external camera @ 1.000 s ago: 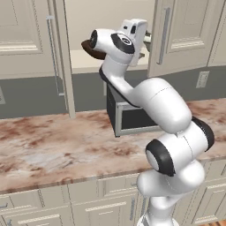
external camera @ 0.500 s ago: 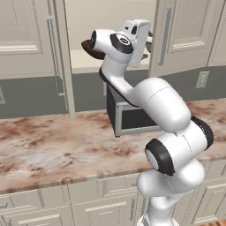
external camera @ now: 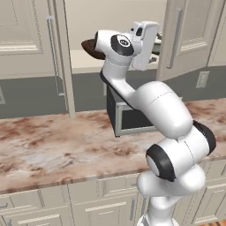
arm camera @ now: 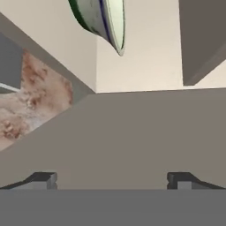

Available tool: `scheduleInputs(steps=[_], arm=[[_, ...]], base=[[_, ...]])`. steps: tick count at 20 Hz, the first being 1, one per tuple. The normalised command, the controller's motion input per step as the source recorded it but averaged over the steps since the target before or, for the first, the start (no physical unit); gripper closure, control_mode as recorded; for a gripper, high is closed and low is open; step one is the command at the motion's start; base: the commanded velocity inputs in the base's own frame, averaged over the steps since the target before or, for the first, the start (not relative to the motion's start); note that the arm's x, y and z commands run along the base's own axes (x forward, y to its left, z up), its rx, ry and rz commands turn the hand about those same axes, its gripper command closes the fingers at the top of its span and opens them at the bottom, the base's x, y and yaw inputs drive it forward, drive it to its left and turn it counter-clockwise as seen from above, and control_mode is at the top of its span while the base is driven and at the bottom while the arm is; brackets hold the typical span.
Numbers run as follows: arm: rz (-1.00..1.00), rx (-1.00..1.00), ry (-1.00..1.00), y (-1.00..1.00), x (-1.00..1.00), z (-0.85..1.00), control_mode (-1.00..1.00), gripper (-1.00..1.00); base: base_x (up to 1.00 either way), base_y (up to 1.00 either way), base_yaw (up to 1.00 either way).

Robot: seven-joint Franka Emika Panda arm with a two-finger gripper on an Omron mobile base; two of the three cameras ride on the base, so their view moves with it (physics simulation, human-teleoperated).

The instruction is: Move the bowls from the cabinet to the plates on the dining table.

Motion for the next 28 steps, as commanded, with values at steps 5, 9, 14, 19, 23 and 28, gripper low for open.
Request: scheduleInputs(steps=[5,9,14,19,23,28], arm=[[-0.02,0.01,-0.01,-0.55,-0.6,0.0,-1.0,-1.0],[0.0,0.08,-0.05,-0.72,-0.69,0.0,-1.0,-1.0],[0.0,0.09,-0.07,-0.65,-0.76,0.0,-1.0,-1.0],[0.0,0.1,-0.05,-0.57,-0.59,0.0,-1.0,-1.0],[0.0,0.12,-0.05,-0.51,-0.39,0.0,-1.0,-1.0],[0.0,0.12,-0.03,-0.6,-0.09,0.0,-1.0,-1.0]], base=[[0.0,0.0,0.0],[0.0,0.0,0.0],[0.0,0.0,0.0],[0.0,0.0,0.0],[0.0,0.0,0.0],[0.0,0.0,0.0]])
